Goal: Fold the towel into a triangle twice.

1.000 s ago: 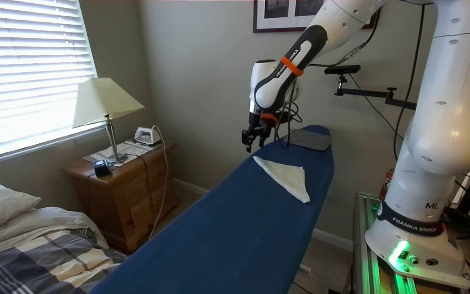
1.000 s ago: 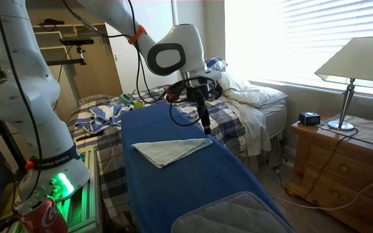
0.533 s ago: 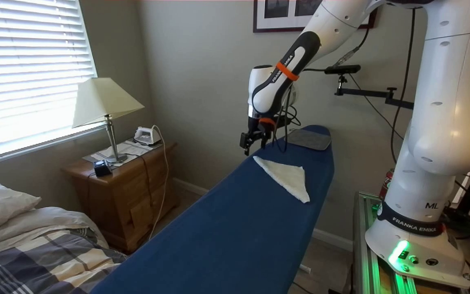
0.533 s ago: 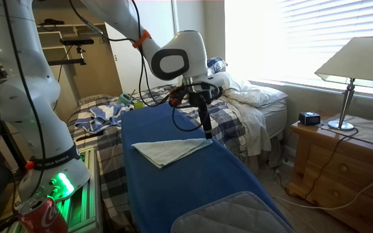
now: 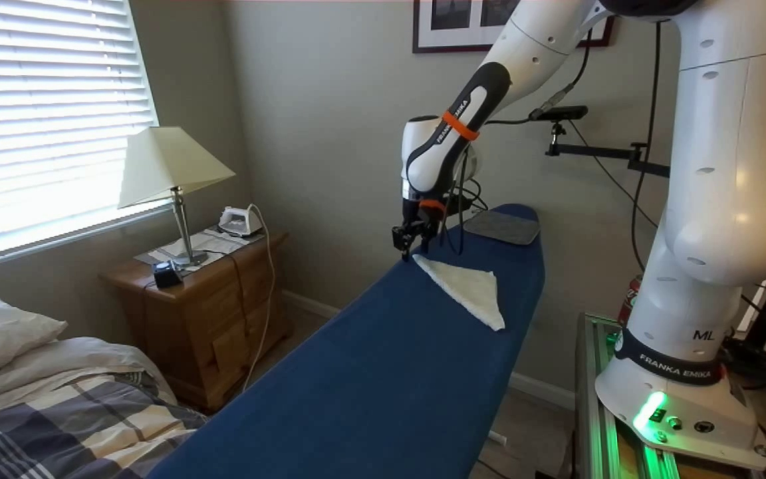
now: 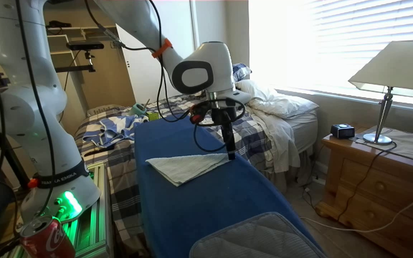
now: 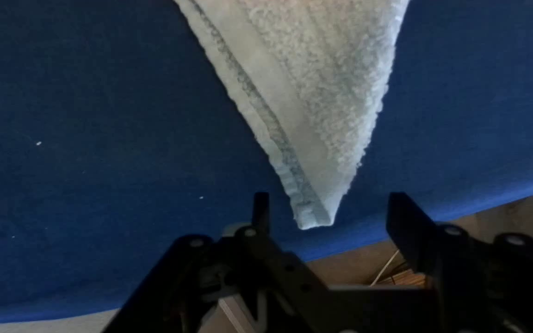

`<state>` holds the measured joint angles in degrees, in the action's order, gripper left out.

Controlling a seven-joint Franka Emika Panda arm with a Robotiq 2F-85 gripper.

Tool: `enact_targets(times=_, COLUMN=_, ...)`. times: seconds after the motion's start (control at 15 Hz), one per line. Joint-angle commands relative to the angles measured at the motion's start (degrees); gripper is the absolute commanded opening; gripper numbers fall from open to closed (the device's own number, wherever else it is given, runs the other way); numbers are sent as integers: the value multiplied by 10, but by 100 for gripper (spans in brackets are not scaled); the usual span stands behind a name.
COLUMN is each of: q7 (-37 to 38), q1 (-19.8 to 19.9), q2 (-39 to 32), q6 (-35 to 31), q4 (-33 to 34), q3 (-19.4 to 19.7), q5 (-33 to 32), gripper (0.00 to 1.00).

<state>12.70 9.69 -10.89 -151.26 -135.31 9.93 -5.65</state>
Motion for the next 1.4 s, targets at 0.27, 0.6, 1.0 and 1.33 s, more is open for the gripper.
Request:
enact_targets(times=0.27, q7=-17, q1=-3, q2=-18, q6=-3, q4=17, q3=3, q5=19, gripper=11)
enact_targets(times=0.6, q7=-13, q1=-4, q2=-15, q6=-2, q4=15, q3=4, q5=15, gripper=0)
enact_targets(times=1.0, q7=-12, q1=-7, q2=16, q6=3, q4=-10, q3=3, q5=16, gripper=3)
enact_targets(times=1.33, q7=-3, q1=-16, q2=64, q6=11, q4=-52, q3=1, q5=3, gripper=3)
